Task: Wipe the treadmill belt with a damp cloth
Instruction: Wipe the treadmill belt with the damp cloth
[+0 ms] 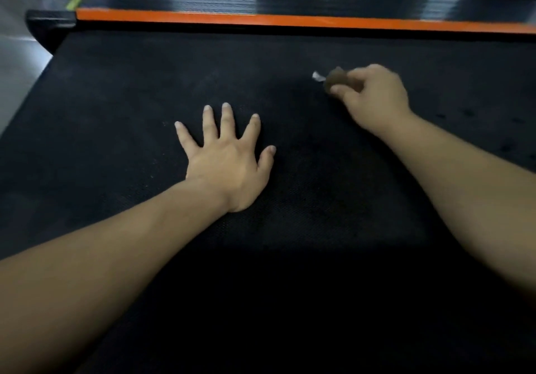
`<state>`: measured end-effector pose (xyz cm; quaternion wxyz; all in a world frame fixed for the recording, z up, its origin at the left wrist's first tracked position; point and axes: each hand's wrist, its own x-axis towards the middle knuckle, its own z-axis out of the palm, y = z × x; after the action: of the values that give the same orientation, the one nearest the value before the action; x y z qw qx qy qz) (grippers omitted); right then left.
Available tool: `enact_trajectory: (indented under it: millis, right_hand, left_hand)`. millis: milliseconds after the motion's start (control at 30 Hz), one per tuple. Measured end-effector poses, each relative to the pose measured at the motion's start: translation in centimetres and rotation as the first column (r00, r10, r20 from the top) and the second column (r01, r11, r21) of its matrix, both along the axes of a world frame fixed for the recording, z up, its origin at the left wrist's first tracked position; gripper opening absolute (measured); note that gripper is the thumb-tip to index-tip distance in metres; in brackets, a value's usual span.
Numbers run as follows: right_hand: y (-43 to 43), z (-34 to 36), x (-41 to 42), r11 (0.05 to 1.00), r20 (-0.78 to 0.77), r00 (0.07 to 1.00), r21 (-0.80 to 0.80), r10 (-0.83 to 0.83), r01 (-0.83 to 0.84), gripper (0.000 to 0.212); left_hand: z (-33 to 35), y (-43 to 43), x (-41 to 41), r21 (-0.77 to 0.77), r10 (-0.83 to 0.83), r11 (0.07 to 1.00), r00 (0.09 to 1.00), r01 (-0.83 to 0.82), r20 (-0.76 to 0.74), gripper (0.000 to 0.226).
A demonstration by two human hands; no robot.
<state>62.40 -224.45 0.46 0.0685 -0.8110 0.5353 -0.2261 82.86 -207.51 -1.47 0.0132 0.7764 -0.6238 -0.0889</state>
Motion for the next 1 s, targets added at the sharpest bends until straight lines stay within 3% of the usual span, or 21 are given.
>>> enact_trajectory:
  millis: [67,233,433,600,667,733,800,1000]
  right_hand:
    - [-0.3,-0.4,1.0,1.000,-0.001,1.000,0.001,-0.032,0.032,0.028]
    - [4.4,-0.7,0.5,0.950,-0.010,0.951,0.053,0.309,-0.308,0.025]
    - [-4.4,-0.3,1.5,0.998,0.013,0.998,-0.011,-0.068,0.068,0.024]
    - [-1.4,-1.0,1.9,0.976,-0.034,0.976,0.018,0.217,-0.217,0.027]
    - [-4.3,-0.4,2.1,0.992,-0.064,0.990,-0.008,0.126,-0.127,0.031]
    - [-7.8,0.2,2.5,0.997,0.012,0.997,0.024,-0.079,0.079,0.031]
    - [-9.1,0.1,3.4,0.984,0.053,0.984,0.054,-0.171,0.169,0.027]
    - [-6.4,-0.7,3.3,0.998,0.001,0.999,0.033,0.048,-0.048,0.030]
  left_hand:
    - [0.3,-0.7,-0.6,0.031,0.042,0.999,0.998,-0.040,-0.037,0.072]
    - [-0.3,-0.6,-1.2,-0.013,0.036,0.999,0.998,-0.036,0.042,0.078]
    - [-0.6,-0.7,-1.0,-0.073,-0.075,0.994,0.996,0.078,0.040,0.074]
    - [-0.6,-0.8,-1.0,-0.046,-0.073,0.996,0.996,0.075,0.040,0.074]
    - [-0.6,-0.8,-1.0,-0.042,-0.069,0.997,0.997,0.070,0.038,0.074]
    - [-0.6,-0.7,-1.1,-0.039,-0.067,0.997,0.997,0.067,0.026,0.074]
    - [-0.5,-0.7,-1.0,-0.048,-0.063,0.997,0.998,0.064,0.020,0.074]
    - [-0.5,-0.7,-1.1,-0.054,-0.063,0.996,0.998,0.064,0.016,0.073]
